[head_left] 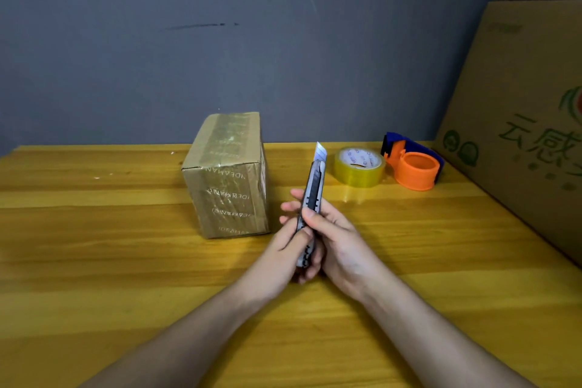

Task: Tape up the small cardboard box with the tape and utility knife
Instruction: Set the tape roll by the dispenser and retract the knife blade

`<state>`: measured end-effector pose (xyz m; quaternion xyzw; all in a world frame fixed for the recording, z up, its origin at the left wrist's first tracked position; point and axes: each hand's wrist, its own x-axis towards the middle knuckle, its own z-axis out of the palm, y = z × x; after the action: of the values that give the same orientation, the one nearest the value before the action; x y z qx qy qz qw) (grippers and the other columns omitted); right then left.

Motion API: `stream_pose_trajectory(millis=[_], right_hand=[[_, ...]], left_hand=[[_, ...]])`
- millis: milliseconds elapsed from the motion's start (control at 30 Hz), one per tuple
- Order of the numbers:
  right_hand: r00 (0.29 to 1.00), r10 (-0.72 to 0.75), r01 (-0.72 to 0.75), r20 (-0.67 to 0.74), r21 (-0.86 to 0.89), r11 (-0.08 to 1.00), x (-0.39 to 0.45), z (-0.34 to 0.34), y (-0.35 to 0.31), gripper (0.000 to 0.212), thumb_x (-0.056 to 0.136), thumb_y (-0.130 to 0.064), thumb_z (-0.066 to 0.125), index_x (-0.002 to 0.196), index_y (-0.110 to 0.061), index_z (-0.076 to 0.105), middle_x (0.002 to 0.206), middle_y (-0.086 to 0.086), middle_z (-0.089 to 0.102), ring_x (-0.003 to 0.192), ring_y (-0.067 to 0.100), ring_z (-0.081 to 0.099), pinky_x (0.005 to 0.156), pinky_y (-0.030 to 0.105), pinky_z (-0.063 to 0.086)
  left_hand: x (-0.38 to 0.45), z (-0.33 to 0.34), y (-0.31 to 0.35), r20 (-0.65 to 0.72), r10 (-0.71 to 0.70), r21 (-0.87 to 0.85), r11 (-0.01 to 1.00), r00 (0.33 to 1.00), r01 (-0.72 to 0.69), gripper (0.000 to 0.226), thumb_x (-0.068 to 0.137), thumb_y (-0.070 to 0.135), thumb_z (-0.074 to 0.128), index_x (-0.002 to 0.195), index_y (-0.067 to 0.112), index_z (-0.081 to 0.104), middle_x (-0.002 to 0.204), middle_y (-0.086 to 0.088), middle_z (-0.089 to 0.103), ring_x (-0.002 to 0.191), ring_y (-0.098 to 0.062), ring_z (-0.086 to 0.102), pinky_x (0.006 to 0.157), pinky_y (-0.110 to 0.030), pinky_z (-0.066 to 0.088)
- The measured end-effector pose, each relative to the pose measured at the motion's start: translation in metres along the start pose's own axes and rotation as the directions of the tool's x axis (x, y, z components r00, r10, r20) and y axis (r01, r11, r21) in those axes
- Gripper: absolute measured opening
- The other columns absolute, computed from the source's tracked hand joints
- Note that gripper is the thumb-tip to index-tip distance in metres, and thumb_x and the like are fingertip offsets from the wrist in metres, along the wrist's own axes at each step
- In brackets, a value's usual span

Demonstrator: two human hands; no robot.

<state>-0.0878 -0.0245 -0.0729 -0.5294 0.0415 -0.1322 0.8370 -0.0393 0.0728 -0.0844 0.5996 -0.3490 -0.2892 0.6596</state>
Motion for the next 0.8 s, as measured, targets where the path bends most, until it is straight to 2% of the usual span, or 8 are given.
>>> stream_pose_trajectory(millis=[133, 200, 267, 333, 433, 500, 600, 800], right_hand=[[0.996, -0.082, 0.077, -0.030, -0.150, 0.986, 0.003, -0.006, 0.001, 0.026, 0.092, -0.021, 0.053, 0.117, -0.019, 0.058, 0.113, 0.001, 0.071, 0.095, 0.024, 0.068, 0.042, 0.024, 0.050], [0.985, -0.147, 0.127, -0.085, -0.202, 0.971, 0.005, -0.010, 0.003, 0.022, 0.096, -0.020, 0.050, 0.116, -0.020, 0.057, 0.114, 0.005, 0.071, 0.096, 0.026, 0.067, 0.059, 0.028, 0.056], [0.978, -0.171, 0.148, -0.116, -0.183, 0.972, 0.005, -0.012, 0.002, 0.022, 0.097, -0.019, 0.046, 0.116, -0.019, 0.056, 0.110, 0.012, 0.072, 0.098, 0.025, 0.069, 0.079, 0.032, 0.057], [0.978, -0.170, 0.148, -0.119, -0.179, 0.973, 0.004, -0.008, 0.000, 0.020, 0.097, -0.022, 0.044, 0.113, -0.017, 0.057, 0.103, 0.017, 0.073, 0.077, 0.017, 0.071, 0.067, 0.030, 0.056], [0.974, -0.167, 0.130, -0.154, -0.224, 0.966, 0.003, -0.001, 0.007, 0.022, 0.099, -0.027, 0.040, 0.097, -0.017, 0.060, 0.090, 0.015, 0.074, 0.044, 0.008, 0.046, 0.045, 0.024, 0.034], [0.976, -0.146, 0.115, -0.163, -0.187, 0.976, 0.004, 0.002, 0.010, 0.026, 0.097, -0.032, 0.042, 0.091, -0.019, 0.063, 0.081, 0.010, 0.073, 0.049, 0.016, 0.043, 0.046, 0.025, 0.032], [0.984, -0.073, 0.066, -0.160, -0.049, 0.997, 0.003, 0.005, 0.011, 0.025, 0.096, -0.031, 0.044, 0.087, -0.017, 0.062, 0.071, 0.005, 0.068, 0.077, 0.030, 0.061, 0.053, 0.028, 0.048], [0.994, -0.047, 0.047, -0.103, -0.002, 0.999, 0.003, 0.004, 0.012, 0.021, 0.096, -0.026, 0.044, 0.089, -0.022, 0.064, 0.071, 0.000, 0.066, 0.082, 0.023, 0.065, 0.059, 0.030, 0.048]], left_hand=[[0.002, -0.002, 0.003, 0.019, -0.051, -0.125, 0.991, 0.999, 0.053, 0.018, 0.100, 0.013, 0.033, 0.112, 0.008, 0.045, 0.060, 0.000, 0.059, 0.047, -0.014, 0.058, 0.045, -0.023, 0.048], [0.005, -0.004, 0.005, -0.011, -0.115, -0.146, 0.983, 0.993, 0.112, 0.019, 0.099, 0.018, 0.038, 0.106, 0.004, 0.049, 0.065, -0.007, 0.065, 0.049, -0.016, 0.064, 0.044, -0.022, 0.053], [0.006, -0.005, 0.007, -0.034, -0.173, -0.069, 0.983, 0.984, 0.171, 0.023, 0.099, 0.024, 0.041, 0.093, 0.005, 0.054, 0.060, -0.007, 0.065, 0.041, -0.014, 0.061, 0.037, -0.019, 0.047], [0.007, -0.005, 0.008, -0.060, -0.180, 0.023, 0.983, 0.982, 0.182, 0.031, 0.098, 0.031, 0.042, 0.080, 0.009, 0.055, 0.048, -0.002, 0.055, 0.031, -0.009, 0.046, 0.032, -0.015, 0.033], [0.008, -0.004, 0.007, -0.093, -0.177, 0.071, 0.980, 0.980, 0.184, 0.041, 0.097, 0.037, 0.040, 0.068, 0.011, 0.051, 0.040, 0.004, 0.037, 0.029, -0.005, 0.024, 0.033, -0.013, 0.017], [0.008, 0.000, 0.009, -0.110, -0.157, 0.063, 0.984, 0.981, 0.164, 0.041, 0.098, 0.034, 0.039, 0.066, 0.011, 0.048, 0.035, 0.009, 0.034, 0.029, -0.003, 0.024, 0.032, -0.014, 0.017], [0.005, 0.007, 0.011, -0.145, -0.087, 0.039, 0.995, 0.986, 0.093, 0.034, 0.100, 0.018, 0.036, 0.068, 0.012, 0.044, 0.028, 0.005, 0.037, 0.025, -0.001, 0.031, 0.031, -0.008, 0.022], [0.003, 0.006, 0.008, -0.164, -0.055, 0.009, 0.998, 0.985, 0.058, 0.034, 0.099, 0.010, 0.038, 0.066, 0.011, 0.043, 0.046, 0.006, 0.037, 0.030, 0.001, 0.033, 0.033, -0.007, 0.024]])
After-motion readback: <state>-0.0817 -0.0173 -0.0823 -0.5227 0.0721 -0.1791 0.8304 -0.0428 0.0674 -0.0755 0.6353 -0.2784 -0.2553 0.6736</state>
